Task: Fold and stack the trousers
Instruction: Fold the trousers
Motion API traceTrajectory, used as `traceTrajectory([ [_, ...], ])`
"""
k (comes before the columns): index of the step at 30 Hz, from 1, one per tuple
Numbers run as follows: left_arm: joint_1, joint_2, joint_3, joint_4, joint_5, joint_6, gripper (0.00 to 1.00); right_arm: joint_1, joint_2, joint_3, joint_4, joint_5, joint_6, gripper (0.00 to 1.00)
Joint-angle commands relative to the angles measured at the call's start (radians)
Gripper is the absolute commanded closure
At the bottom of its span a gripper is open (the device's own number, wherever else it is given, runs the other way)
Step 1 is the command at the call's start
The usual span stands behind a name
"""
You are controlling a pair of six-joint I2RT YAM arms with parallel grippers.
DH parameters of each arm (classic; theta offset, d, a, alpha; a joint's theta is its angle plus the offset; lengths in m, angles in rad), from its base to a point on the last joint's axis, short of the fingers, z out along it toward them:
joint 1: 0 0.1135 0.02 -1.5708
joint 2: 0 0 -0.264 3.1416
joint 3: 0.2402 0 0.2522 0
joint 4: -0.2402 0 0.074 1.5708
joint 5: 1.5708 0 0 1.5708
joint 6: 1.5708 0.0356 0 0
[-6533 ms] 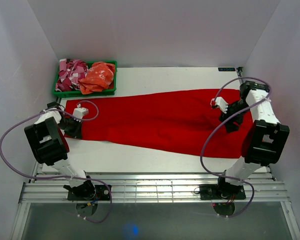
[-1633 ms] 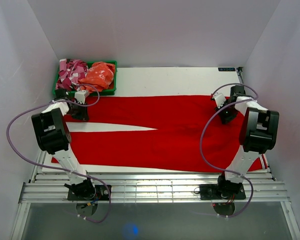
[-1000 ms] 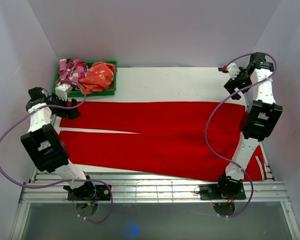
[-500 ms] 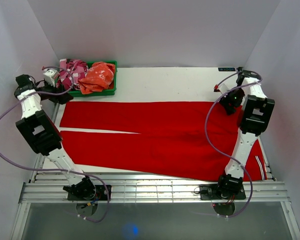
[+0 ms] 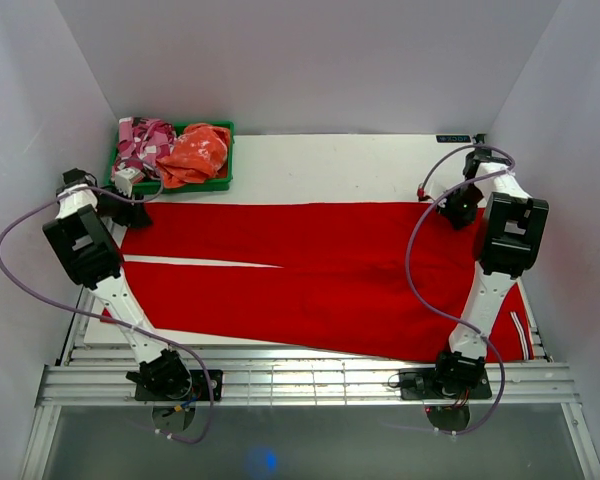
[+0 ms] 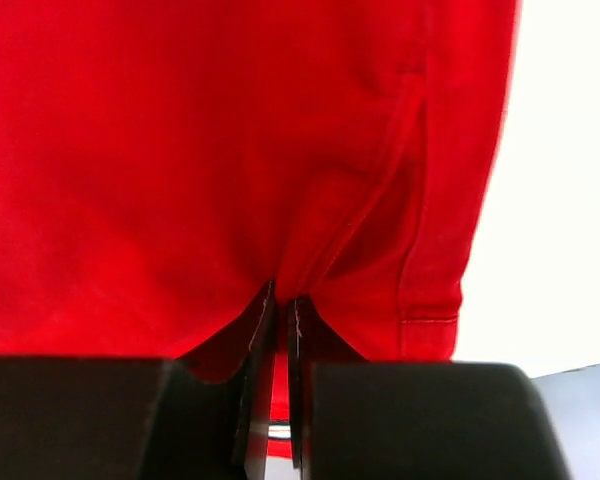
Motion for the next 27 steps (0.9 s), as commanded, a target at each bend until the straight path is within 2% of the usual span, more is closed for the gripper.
traceTrajectory([
  [1, -0.028, -0.074, -0.120, 0.049, -0.113, -0.002, 0.39, 0.007, 0.012, -0.055, 0.006, 0.024, -0.190, 0.92],
  [3, -0.026, -0.085, -0.166, 0.026, -0.156, 0.029, 0.49, 0.009, -0.013, -0.071, 0.009, 0.018, -0.209, 0.92],
  [7, -0.012, -0.176, -0.373, -0.004, -0.208, 0.132, 0.60, 0.010, -0.056, -0.112, 0.032, 0.020, -0.239, 0.92],
  [8, -0.006, -0.233, -0.461, -0.013, -0.211, 0.150, 0.61, 0.010, -0.062, -0.120, 0.037, 0.023, -0.244, 0.92],
  [11, 0.014, -0.324, -0.568, -0.054, -0.220, 0.210, 0.66, 0.010, -0.089, -0.143, 0.055, 0.024, -0.259, 0.92],
  [13, 0.037, -0.353, -0.583, -0.089, -0.206, 0.238, 0.67, 0.010, -0.097, -0.157, 0.074, 0.024, -0.275, 0.92],
  [15, 0.058, -0.387, -0.559, -0.129, -0.173, 0.248, 0.62, 0.010, -0.111, -0.166, 0.086, 0.024, -0.287, 0.92],
  [16, 0.067, -0.396, -0.541, -0.135, -0.153, 0.250, 0.56, 0.010, -0.119, -0.181, 0.112, 0.021, -0.299, 0.92],
  [17, 0.075, -0.405, -0.515, -0.138, -0.131, 0.245, 0.43, 0.010, -0.128, -0.189, 0.127, 0.015, -0.308, 0.92],
  [21, 0.083, -0.385, -0.316, -0.158, -0.018, 0.245, 0.24, 0.018, -0.158, -0.218, 0.186, -0.005, -0.330, 0.92],
  [23, 0.078, -0.362, -0.254, -0.166, 0.041, 0.265, 0.21, 0.027, -0.160, -0.215, 0.192, -0.013, -0.332, 0.92],
  [27, 0.035, -0.278, -0.143, -0.175, 0.056, 0.313, 0.19, 0.039, -0.163, -0.217, 0.215, -0.019, -0.333, 0.92],
])
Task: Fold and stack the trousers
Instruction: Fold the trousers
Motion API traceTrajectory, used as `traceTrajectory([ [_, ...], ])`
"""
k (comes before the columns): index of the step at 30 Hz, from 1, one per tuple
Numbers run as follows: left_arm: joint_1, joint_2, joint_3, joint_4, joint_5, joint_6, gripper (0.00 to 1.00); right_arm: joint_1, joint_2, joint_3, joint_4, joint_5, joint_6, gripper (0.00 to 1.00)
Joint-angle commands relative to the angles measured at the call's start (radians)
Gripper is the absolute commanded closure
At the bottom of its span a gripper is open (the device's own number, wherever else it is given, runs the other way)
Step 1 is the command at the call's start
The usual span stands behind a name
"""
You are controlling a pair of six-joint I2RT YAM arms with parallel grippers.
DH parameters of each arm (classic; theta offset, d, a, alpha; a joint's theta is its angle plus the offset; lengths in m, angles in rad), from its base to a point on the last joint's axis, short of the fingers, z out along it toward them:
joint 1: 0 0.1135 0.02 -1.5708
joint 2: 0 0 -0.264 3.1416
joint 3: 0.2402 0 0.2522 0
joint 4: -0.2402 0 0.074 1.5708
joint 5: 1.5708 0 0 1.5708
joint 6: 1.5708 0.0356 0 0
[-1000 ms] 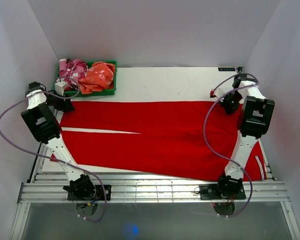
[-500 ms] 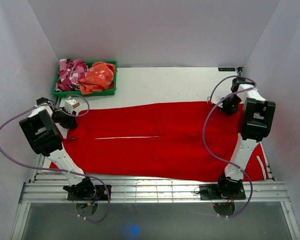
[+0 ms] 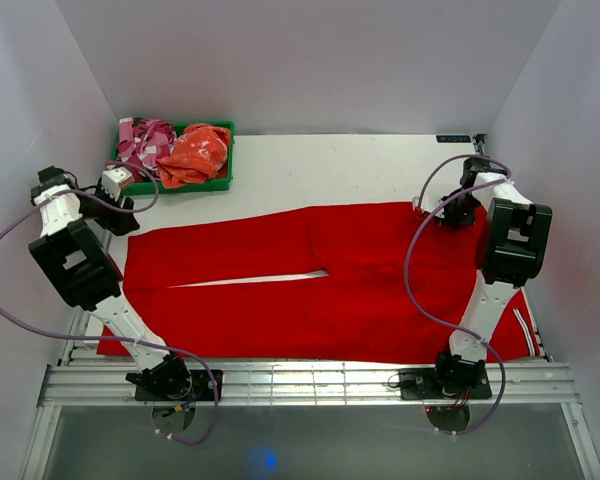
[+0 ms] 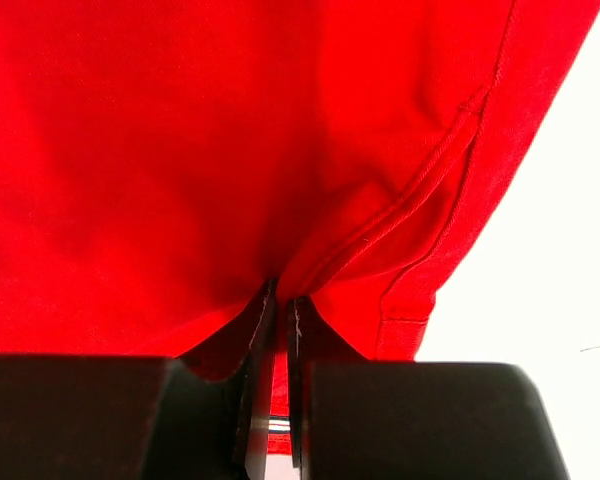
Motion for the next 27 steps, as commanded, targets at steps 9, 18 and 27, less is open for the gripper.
traceTrajectory([
  [9, -0.108, 0.267, 0.227, -0.107, 0.057, 0.131, 0.20, 0.025, -0.041, -0.016, 0.061, -0.022, -0.049, 0.92],
  [18, -0.110, 0.338, 0.129, -0.175, -0.121, 0.254, 0.48, 0.025, -0.064, -0.024, 0.067, -0.019, -0.054, 0.92],
  [27, -0.107, 0.235, 0.129, -0.158, -0.083, 0.226, 0.95, 0.015, -0.107, 0.071, 0.018, -0.059, 0.037, 0.92],
])
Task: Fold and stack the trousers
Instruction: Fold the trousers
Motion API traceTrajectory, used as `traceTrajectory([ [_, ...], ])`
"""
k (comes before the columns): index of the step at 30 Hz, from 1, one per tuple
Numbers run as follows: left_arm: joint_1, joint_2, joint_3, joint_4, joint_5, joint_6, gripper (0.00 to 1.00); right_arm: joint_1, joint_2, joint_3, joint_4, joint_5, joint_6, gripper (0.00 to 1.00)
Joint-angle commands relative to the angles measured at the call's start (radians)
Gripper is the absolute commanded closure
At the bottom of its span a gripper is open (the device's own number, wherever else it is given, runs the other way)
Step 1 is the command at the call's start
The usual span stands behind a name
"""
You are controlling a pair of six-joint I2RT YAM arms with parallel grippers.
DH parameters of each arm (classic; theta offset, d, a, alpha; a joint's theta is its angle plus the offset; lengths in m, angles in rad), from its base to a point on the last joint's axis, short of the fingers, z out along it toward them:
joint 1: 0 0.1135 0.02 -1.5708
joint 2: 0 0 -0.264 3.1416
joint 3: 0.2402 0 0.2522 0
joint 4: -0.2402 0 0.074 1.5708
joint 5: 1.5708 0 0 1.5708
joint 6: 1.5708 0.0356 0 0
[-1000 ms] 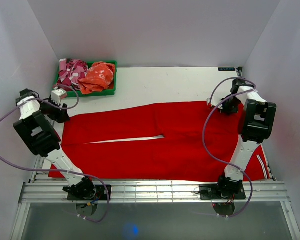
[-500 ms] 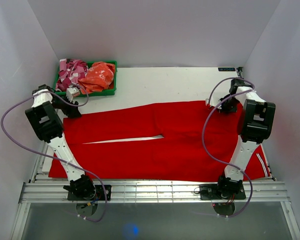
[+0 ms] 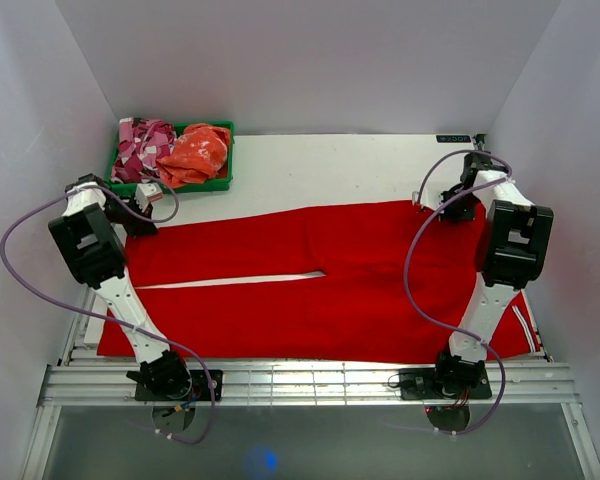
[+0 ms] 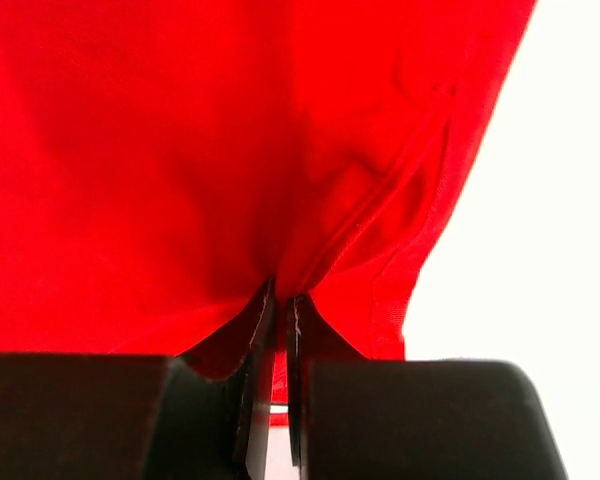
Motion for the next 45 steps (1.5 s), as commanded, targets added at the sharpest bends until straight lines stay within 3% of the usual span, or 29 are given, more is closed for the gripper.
traceTrajectory([
  [1, 0.012, -0.043, 0.008, -0.082, -0.057, -0.011, 0.98, -0.001, -0.093, 0.073, -0.004, -0.054, 0.042, 0.92],
  [6, 0.026, -0.147, 0.034, -0.066, -0.008, -0.074, 1.00, -0.009, -0.183, 0.085, -0.034, -0.097, 0.091, 0.92],
  [11, 0.078, -0.319, -0.060, -0.026, 0.035, -0.083, 1.00, -0.049, -0.330, 0.036, -0.093, -0.131, 0.077, 0.92],
  [16, 0.135, -0.557, -0.275, -0.111, 0.045, 0.019, 1.00, -0.138, -0.532, -0.099, -0.160, -0.155, -0.013, 0.92],
  [22, 0.304, -0.875, -0.646, -0.191, 0.009, 0.252, 1.00, -0.297, -0.775, -0.330, -0.275, -0.184, -0.227, 0.92],
  [26, 0.434, -0.974, -0.839, -0.231, -0.081, 0.408, 1.00, -0.418, -0.875, -0.461, -0.373, -0.171, -0.377, 0.92],
  [30, 0.514, -0.968, -0.981, -0.248, -0.223, 0.446, 1.00, -0.477, -0.904, -0.632, -0.447, -0.082, -0.435, 0.92],
  [36, 0.508, -0.895, -1.125, 0.023, -0.282, 0.319, 1.00, -0.477, -0.893, -0.834, -0.266, -0.043, -0.363, 0.92],
  [40, 0.450, -0.746, -1.066, 0.190, -0.291, 0.118, 1.00, -0.453, -0.793, -0.888, -0.116, -0.022, -0.267, 0.92],
  [45, 0.332, -0.560, -0.889, 0.252, -0.284, -0.150, 1.00, -0.391, -0.618, -0.738, -0.090, -0.045, -0.043, 0.92],
])
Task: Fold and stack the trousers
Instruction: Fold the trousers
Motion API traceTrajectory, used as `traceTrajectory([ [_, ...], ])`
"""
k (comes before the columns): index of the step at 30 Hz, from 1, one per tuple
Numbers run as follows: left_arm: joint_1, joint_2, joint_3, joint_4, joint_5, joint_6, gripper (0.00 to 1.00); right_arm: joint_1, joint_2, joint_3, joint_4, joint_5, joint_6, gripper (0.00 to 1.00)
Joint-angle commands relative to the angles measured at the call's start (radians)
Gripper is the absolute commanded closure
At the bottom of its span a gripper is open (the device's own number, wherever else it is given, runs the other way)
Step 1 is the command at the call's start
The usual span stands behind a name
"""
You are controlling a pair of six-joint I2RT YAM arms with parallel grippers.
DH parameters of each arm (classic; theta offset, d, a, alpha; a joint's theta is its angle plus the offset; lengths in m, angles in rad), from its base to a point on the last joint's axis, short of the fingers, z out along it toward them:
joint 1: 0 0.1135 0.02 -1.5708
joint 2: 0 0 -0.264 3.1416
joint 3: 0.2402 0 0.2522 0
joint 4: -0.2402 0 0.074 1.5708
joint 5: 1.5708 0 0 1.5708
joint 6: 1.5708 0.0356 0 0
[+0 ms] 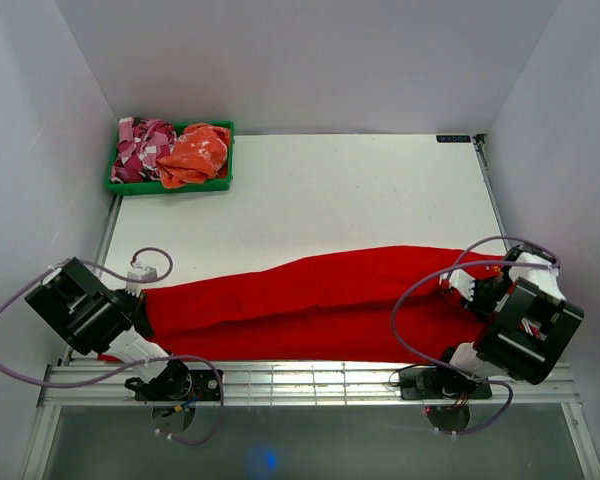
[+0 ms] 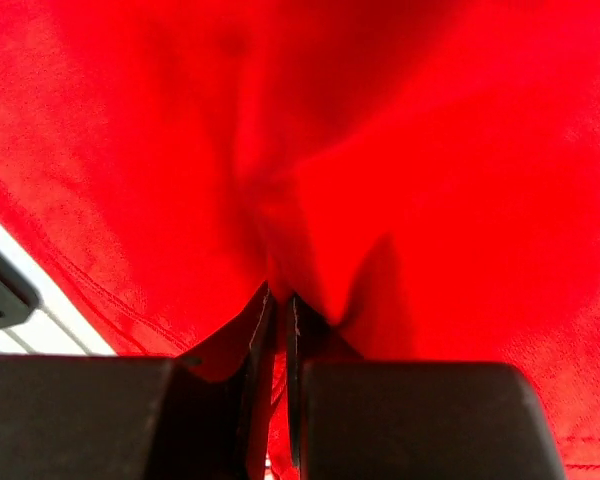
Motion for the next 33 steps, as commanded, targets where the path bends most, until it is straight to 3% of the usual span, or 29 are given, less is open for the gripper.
traceTrajectory([
  [1, -0.088, 0.117, 0.119, 0.372, -0.006, -0.185, 1.00, 0.054, 0.127, 0.114, 0.093, -0.027, 0.148, 0.92],
  [8, -0.247, 0.263, 0.366, 0.394, -0.022, -0.378, 1.00, 0.162, 0.224, 0.266, 0.127, -0.056, 0.291, 0.92],
  [13, -0.261, 0.341, 0.531, 0.366, 0.002, -0.455, 1.00, 0.188, 0.260, 0.361, 0.114, -0.088, 0.337, 0.92],
  [22, -0.260, 0.329, 0.879, 0.319, 0.106, -0.533, 1.00, 0.170, 0.232, 0.672, 0.001, -0.149, 0.337, 0.92],
  [25, -0.257, 0.309, 0.951, 0.305, 0.117, -0.530, 1.00, 0.156, 0.192, 0.694, -0.053, -0.157, 0.292, 0.92],
  [30, -0.224, 0.212, 0.855, 0.262, 0.139, -0.382, 1.00, 0.096, 0.012, 0.492, -0.079, -0.131, 0.133, 0.92],
  [33, -0.175, 0.122, 0.663, 0.292, 0.136, -0.265, 1.00, 0.056, -0.093, 0.301, -0.036, -0.102, 0.033, 0.92],
])
